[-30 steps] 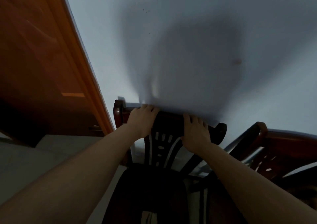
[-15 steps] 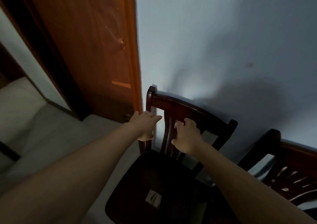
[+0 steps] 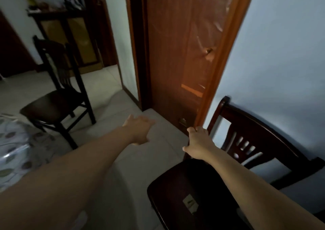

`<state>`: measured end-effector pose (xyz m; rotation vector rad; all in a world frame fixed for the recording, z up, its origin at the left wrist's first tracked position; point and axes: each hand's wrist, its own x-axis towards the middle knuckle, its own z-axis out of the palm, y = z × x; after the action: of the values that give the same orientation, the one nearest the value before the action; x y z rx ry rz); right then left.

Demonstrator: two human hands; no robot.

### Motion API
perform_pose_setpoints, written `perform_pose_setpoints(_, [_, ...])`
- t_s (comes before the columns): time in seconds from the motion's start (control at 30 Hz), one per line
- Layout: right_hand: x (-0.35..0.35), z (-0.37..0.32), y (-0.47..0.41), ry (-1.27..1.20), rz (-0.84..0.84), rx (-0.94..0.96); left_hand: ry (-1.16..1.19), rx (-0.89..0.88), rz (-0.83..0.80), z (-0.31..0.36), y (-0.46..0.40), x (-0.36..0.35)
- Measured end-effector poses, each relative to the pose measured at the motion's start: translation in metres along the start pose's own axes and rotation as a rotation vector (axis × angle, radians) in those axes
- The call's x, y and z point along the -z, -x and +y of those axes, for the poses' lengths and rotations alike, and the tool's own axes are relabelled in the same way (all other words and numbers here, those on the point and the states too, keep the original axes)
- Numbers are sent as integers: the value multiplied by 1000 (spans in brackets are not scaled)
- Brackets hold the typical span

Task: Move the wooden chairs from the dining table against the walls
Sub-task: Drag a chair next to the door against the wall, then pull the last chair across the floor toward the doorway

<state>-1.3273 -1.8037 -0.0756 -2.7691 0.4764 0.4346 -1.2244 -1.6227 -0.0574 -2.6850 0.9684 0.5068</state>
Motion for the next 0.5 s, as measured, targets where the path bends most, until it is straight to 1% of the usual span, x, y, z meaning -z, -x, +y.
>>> perform_pose_setpoints(0.2, [-13,-88,-38,59,-81,92,83,116,14,-87,23,-25])
perform_pose_setpoints(0.3, [-22,-146,-62,70,-130,156,141,188,-17,-141,32,-39])
perform_pose_setpoints(0.5, [-41,-252,-97,99,-171,339,309,349,-49,-240,52,-73])
